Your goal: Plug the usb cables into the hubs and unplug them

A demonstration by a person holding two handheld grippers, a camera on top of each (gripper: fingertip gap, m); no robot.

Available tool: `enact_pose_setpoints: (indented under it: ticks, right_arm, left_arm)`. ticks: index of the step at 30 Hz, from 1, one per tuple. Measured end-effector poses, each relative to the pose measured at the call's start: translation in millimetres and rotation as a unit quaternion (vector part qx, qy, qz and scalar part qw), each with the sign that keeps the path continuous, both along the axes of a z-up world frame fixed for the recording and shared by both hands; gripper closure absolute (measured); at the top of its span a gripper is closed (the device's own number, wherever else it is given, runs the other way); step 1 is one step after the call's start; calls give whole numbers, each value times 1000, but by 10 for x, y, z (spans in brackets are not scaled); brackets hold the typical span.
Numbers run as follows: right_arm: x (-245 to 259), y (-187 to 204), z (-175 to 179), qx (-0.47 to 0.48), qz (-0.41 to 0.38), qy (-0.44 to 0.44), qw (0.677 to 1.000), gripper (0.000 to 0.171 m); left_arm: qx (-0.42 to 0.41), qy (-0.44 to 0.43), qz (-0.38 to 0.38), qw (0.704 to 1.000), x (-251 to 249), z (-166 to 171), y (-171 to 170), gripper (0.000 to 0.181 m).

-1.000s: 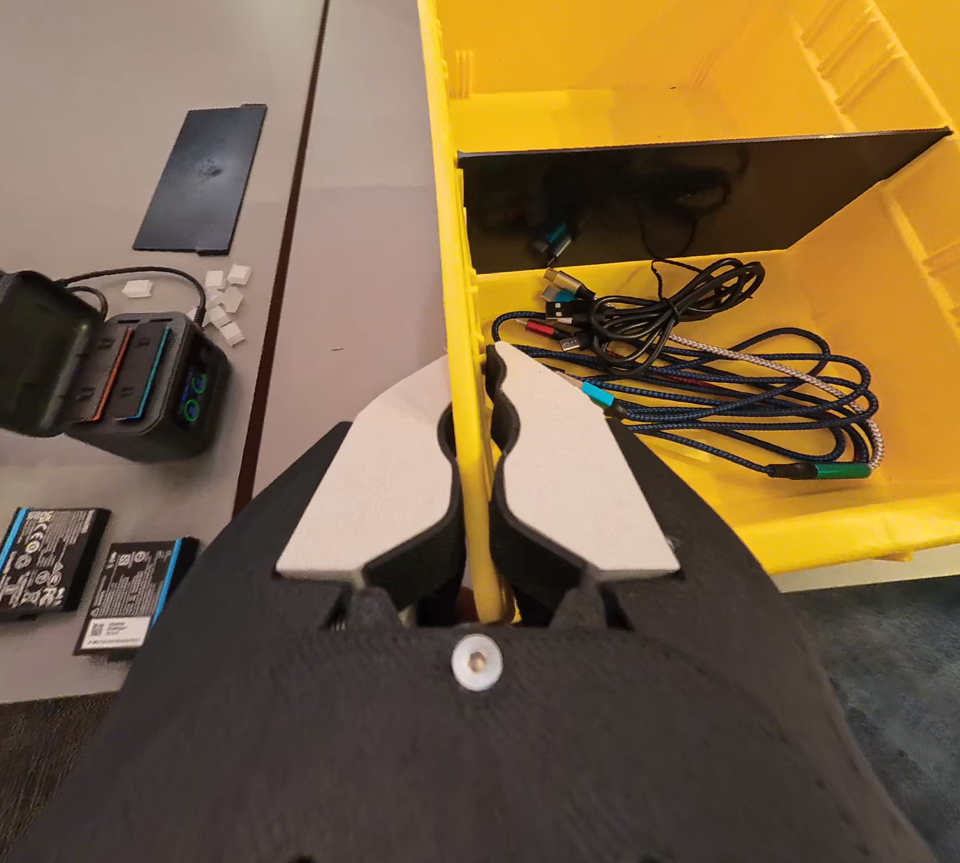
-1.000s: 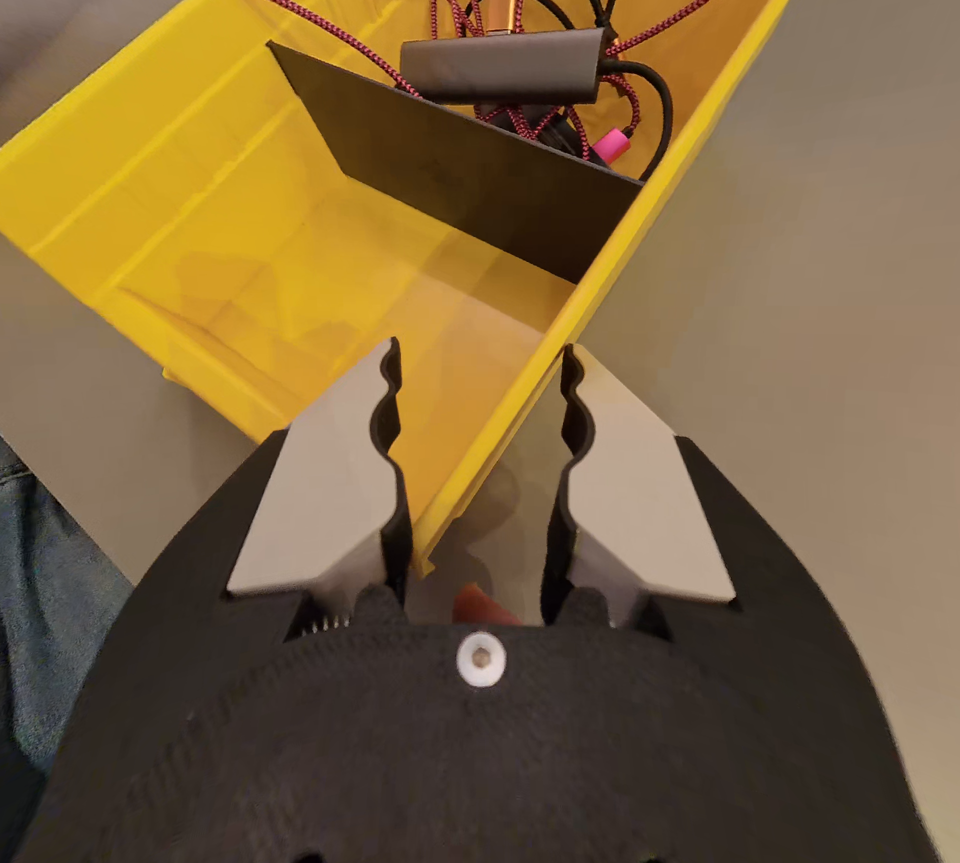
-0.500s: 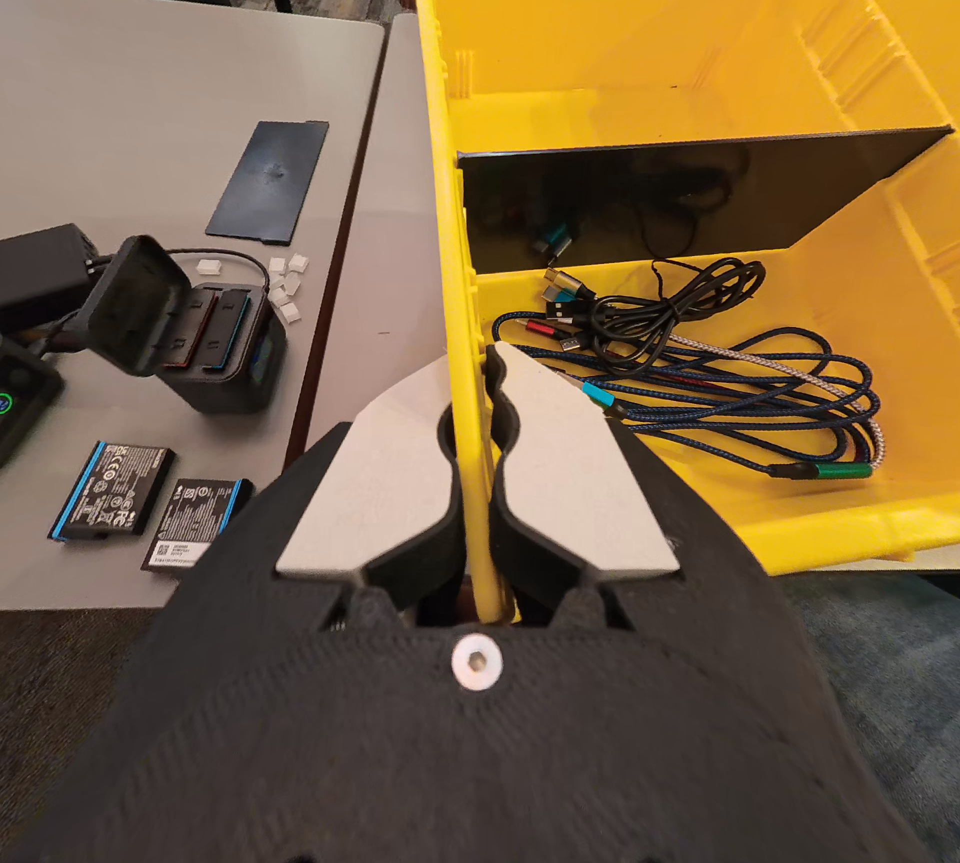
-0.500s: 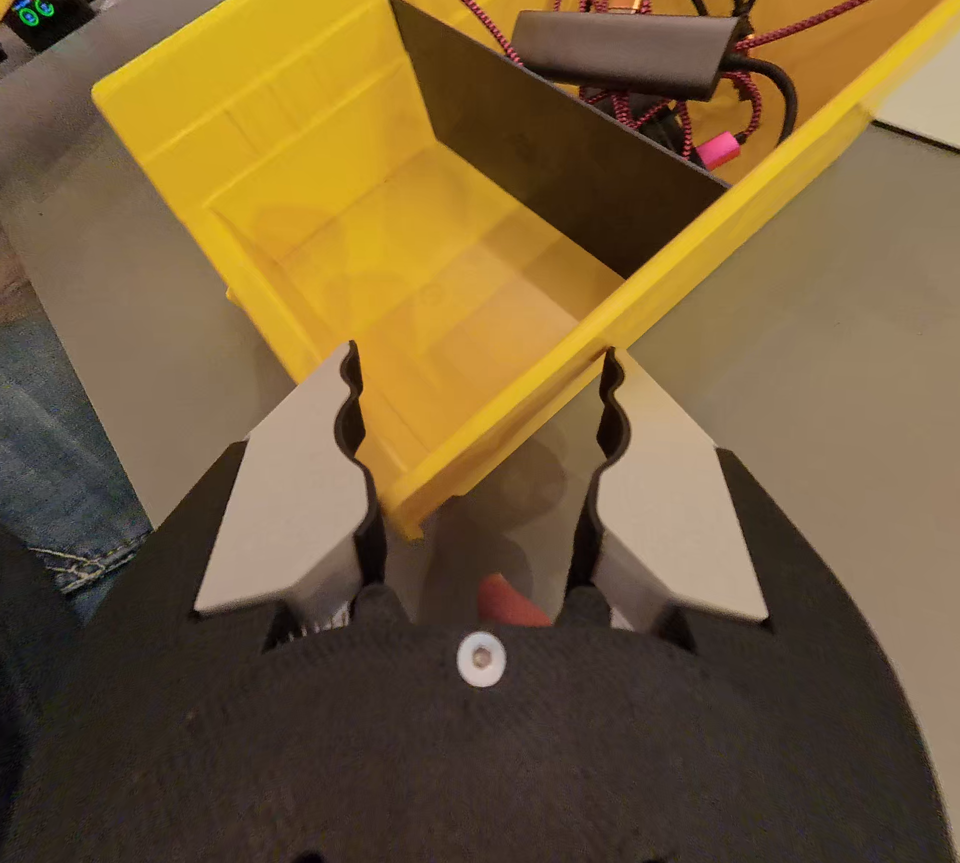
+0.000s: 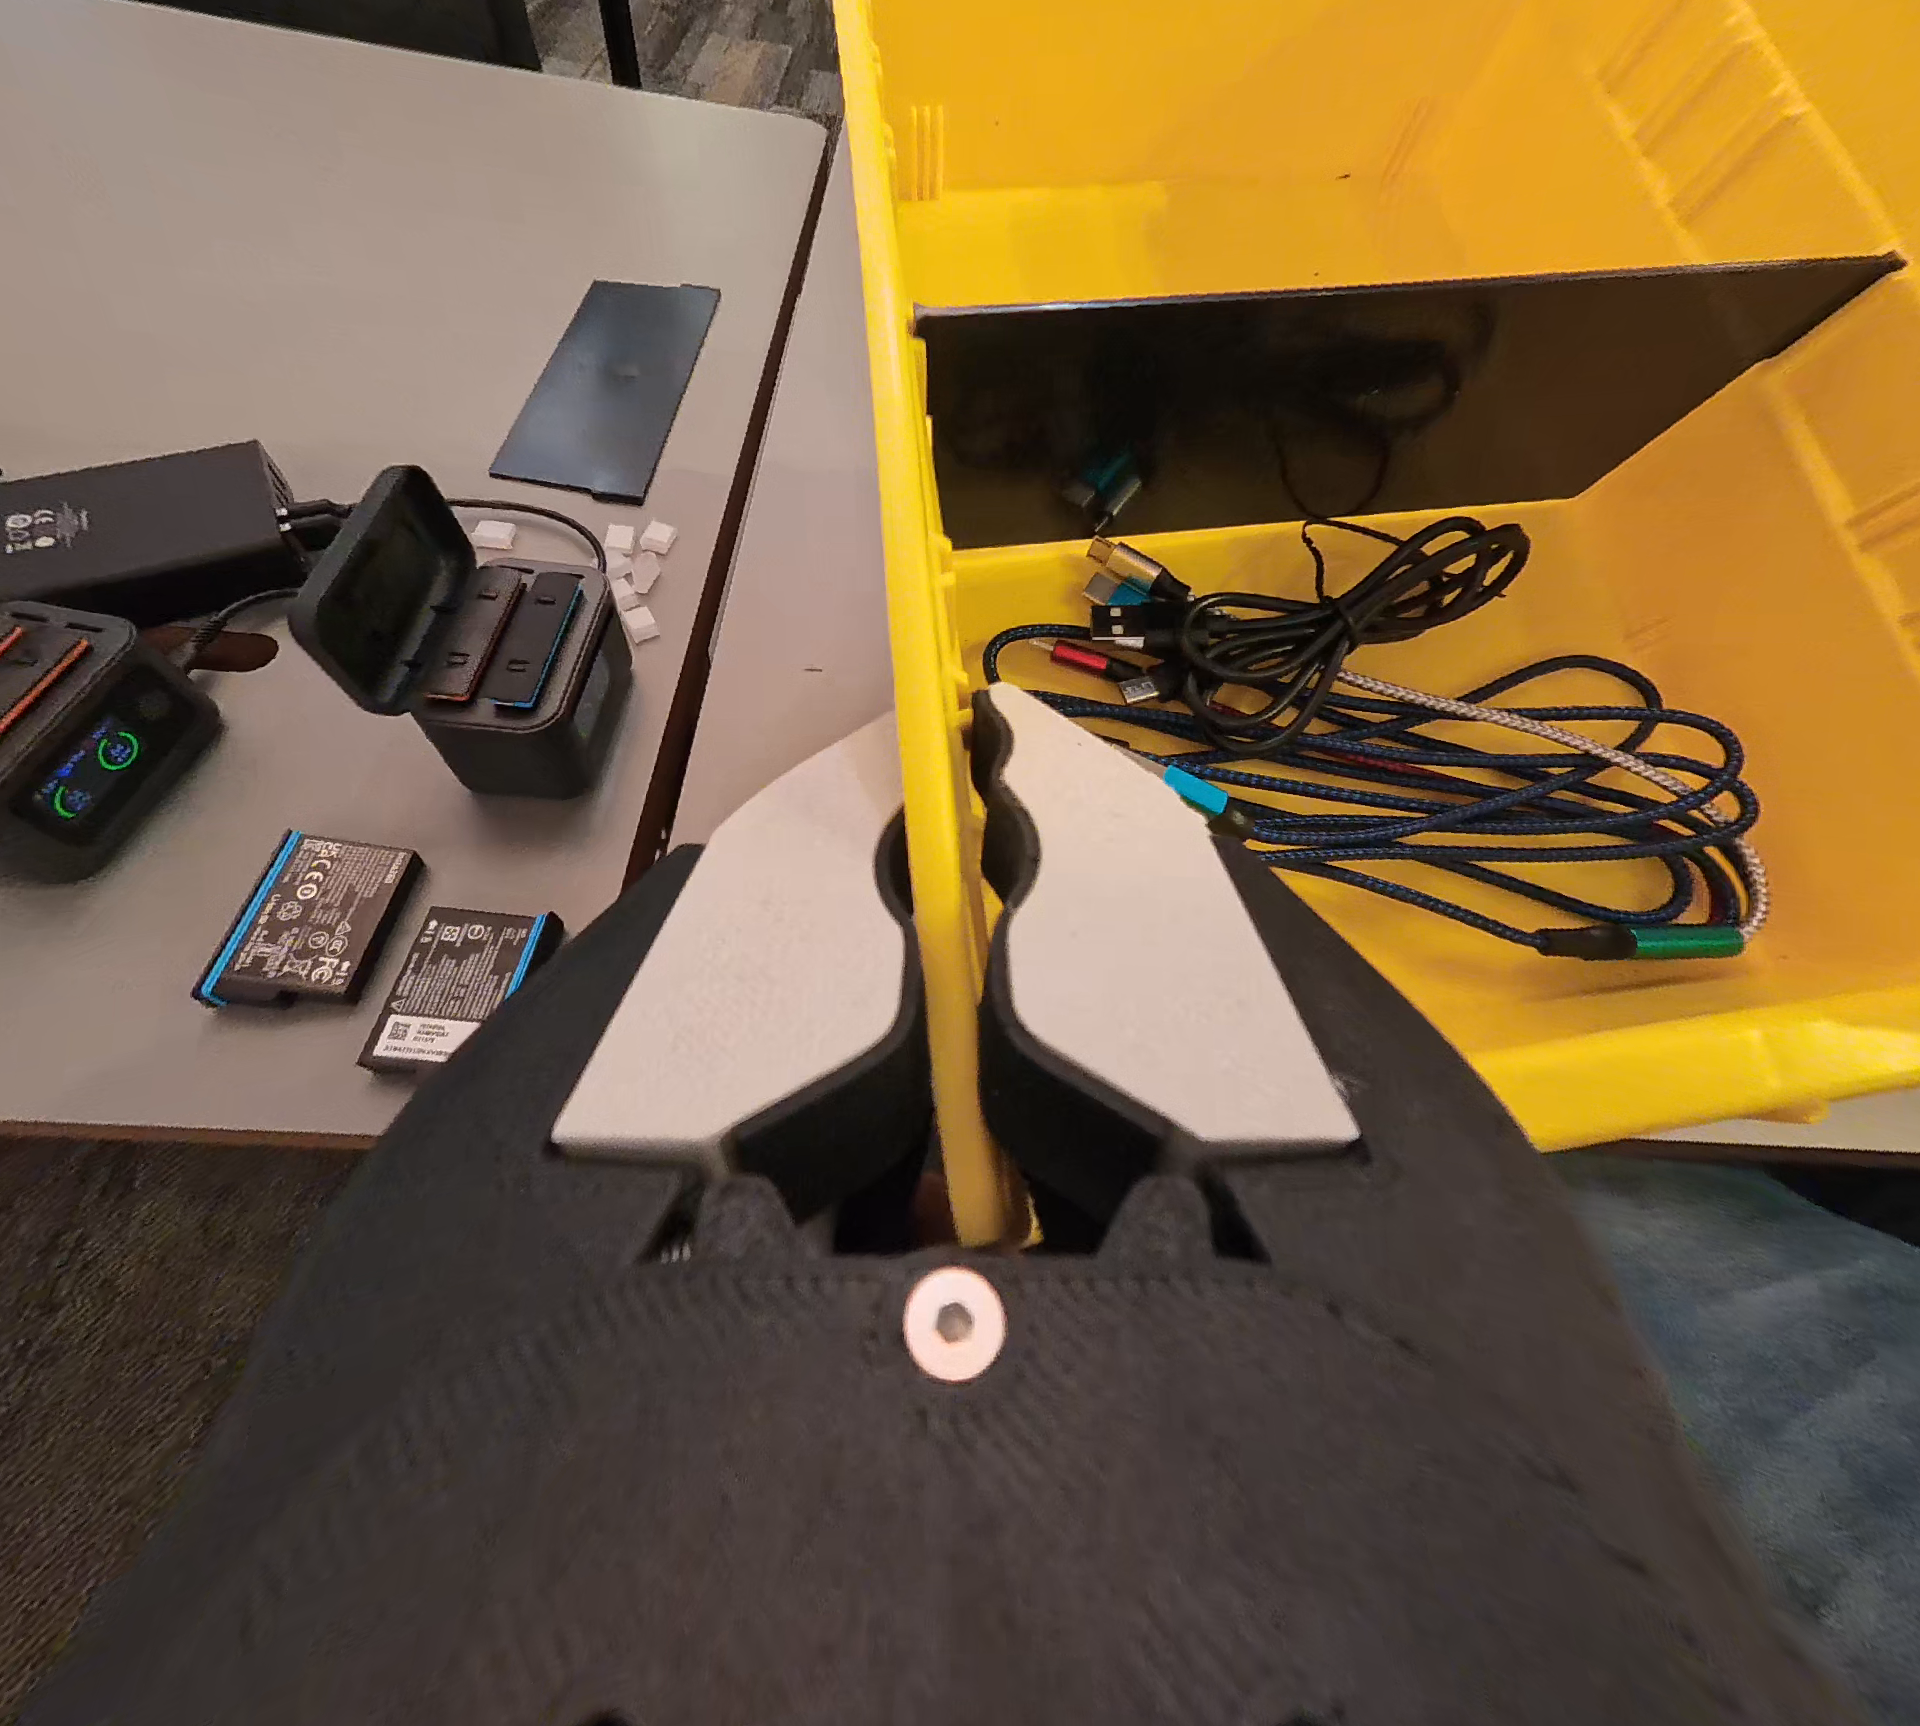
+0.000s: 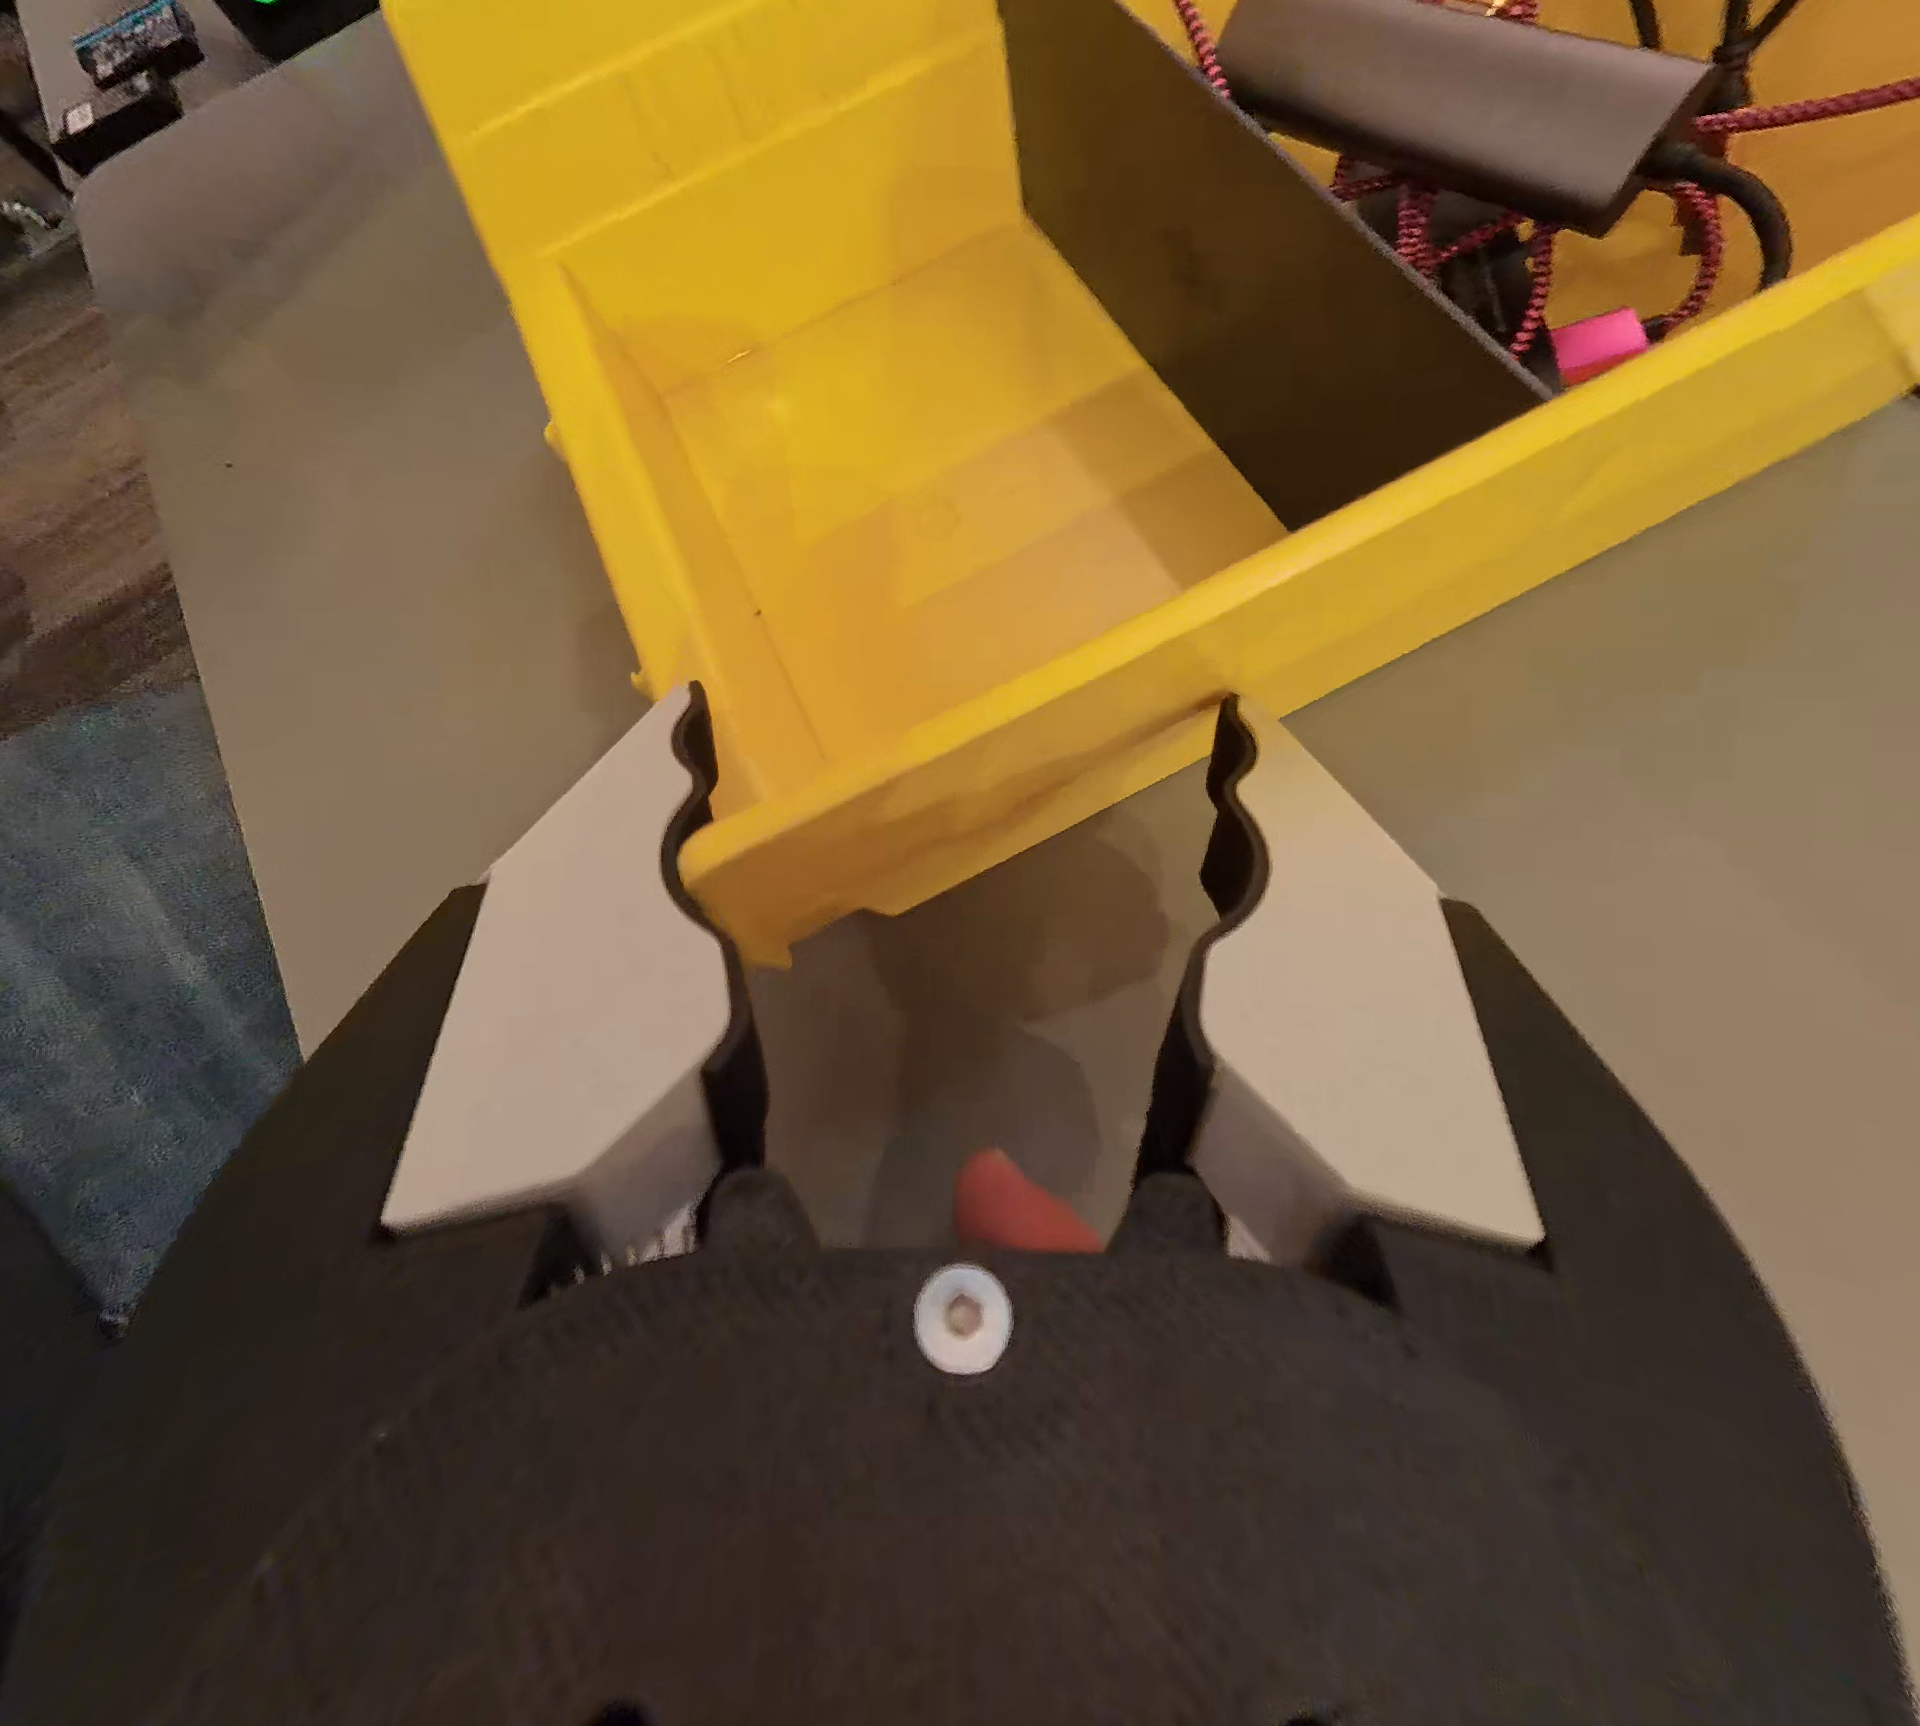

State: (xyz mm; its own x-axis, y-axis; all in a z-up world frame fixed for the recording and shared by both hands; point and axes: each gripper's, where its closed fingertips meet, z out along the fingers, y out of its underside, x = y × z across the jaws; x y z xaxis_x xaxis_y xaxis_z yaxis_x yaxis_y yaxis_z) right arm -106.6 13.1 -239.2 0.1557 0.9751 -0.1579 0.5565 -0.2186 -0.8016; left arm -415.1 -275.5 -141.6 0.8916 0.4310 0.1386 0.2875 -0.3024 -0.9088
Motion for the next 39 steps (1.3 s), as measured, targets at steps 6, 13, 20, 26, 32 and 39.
enact_pose_setpoints:
  ticks: [6, 13, 20, 26, 32, 39]
  right_arm:
    - [-413, -159, -20, 4, 33, -5, 999, 77]
    - [-954, -397, -18, -10, 69, 6, 998, 75]
    - [-1089, -384, 267, -53, 82, 50, 994, 73]
    - [-87, 48, 943, -20, 34, 129, 991, 74]
    - [1179, 53, 1489, -25, -15, 208, 978, 68]
    - [2047, -199, 1416, -17, -89, 213, 973, 62]
  left_arm:
    - [17, -1, 5, 1000, 61, 143, -107, 177]
    - [26, 4, 4, 1000, 201, 374, -157, 177]
    - [25, 6, -23, 999, 461, 585, 81, 177]
    - [11, 23, -81, 996, 901, 652, 838, 177]
    - [-10, 25, -188, 982, 1710, 520, 1979, 177]
    - [-52, 47, -301, 951, 2952, 182, 3084, 177]
